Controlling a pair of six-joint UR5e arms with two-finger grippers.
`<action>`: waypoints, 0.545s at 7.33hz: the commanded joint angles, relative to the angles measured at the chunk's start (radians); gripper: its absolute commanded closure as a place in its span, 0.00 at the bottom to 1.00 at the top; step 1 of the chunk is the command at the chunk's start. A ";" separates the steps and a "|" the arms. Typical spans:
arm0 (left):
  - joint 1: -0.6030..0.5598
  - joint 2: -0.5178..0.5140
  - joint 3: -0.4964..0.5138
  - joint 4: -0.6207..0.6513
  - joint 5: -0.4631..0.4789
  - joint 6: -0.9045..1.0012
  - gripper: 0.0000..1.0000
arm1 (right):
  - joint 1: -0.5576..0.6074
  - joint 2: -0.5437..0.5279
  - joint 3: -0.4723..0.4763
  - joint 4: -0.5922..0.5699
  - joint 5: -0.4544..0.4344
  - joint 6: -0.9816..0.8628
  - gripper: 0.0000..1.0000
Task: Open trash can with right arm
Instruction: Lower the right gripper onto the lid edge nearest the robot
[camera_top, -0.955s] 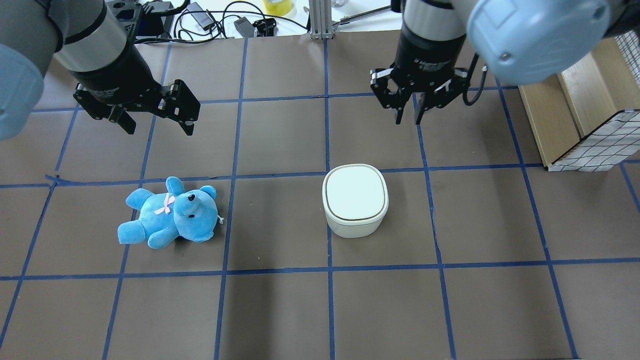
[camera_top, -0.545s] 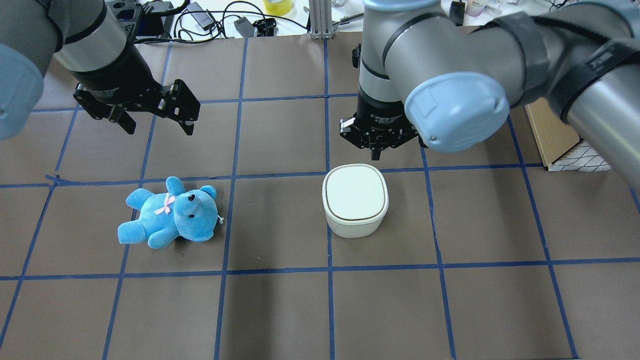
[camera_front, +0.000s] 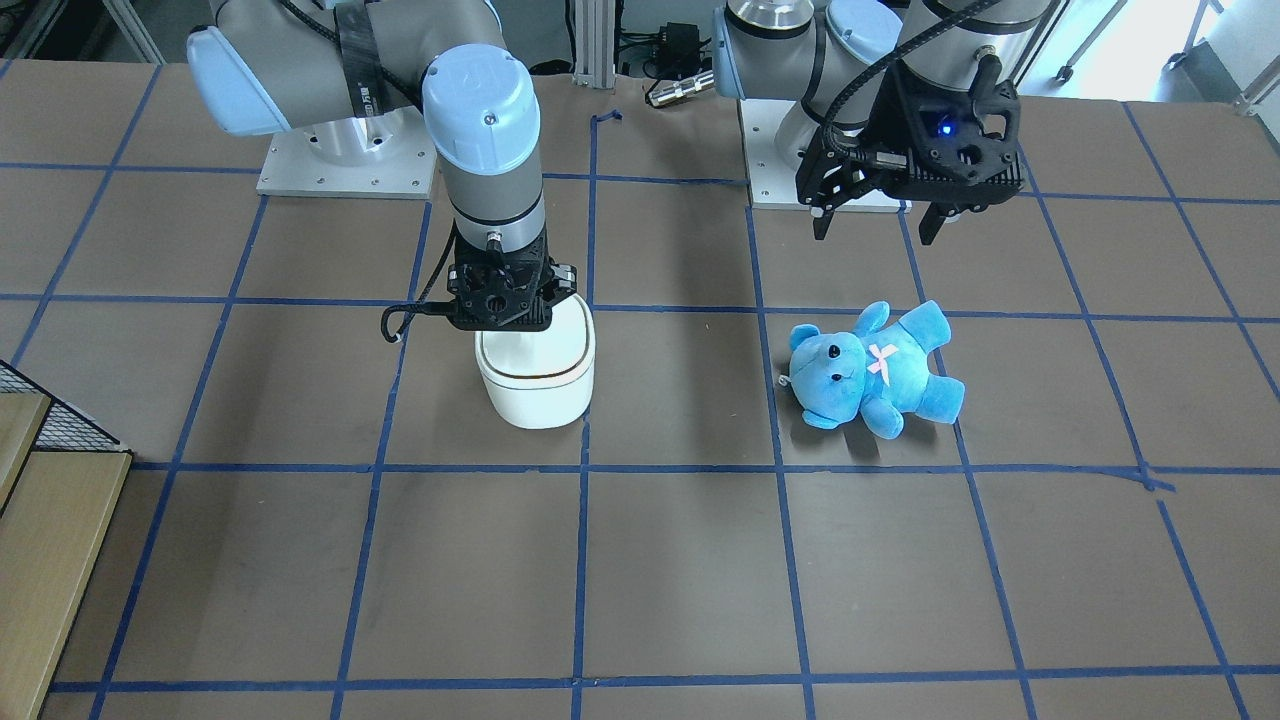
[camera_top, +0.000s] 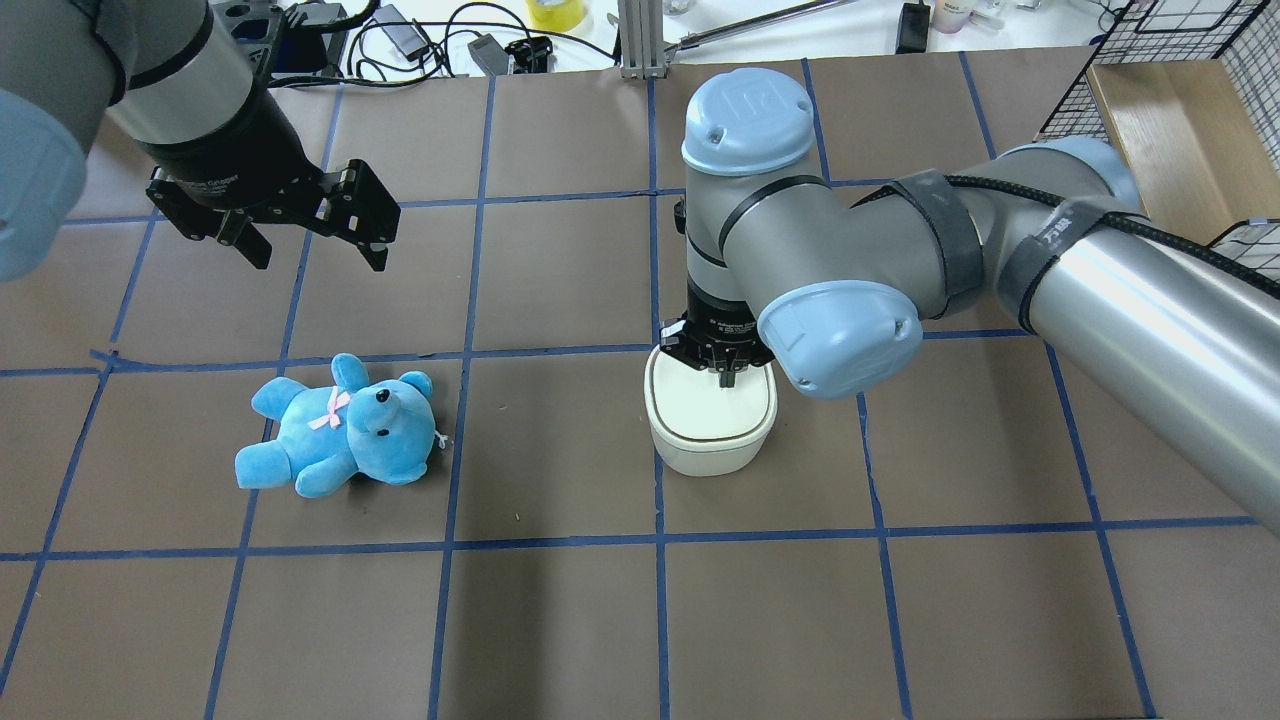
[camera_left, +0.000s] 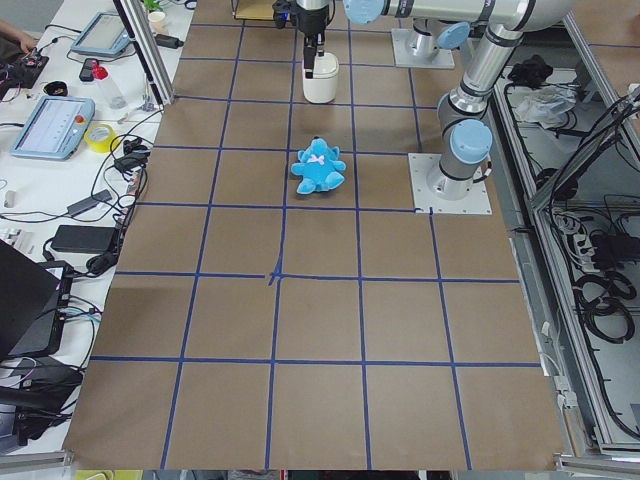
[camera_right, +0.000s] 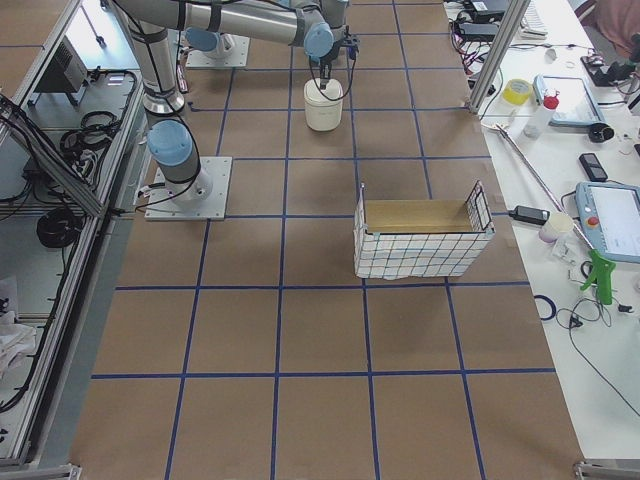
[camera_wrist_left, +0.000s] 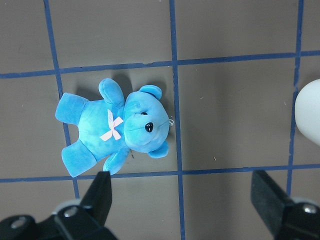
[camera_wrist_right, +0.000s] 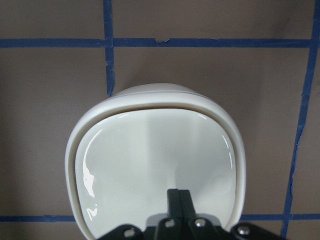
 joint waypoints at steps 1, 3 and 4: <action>0.000 0.000 0.000 0.000 0.000 -0.001 0.00 | 0.002 0.011 0.012 -0.007 -0.001 -0.002 1.00; 0.000 0.000 0.000 0.000 0.000 -0.001 0.00 | 0.002 0.012 0.035 -0.022 -0.001 -0.004 1.00; 0.000 0.000 0.000 0.000 0.000 -0.001 0.00 | 0.002 0.012 0.035 -0.028 -0.001 -0.001 1.00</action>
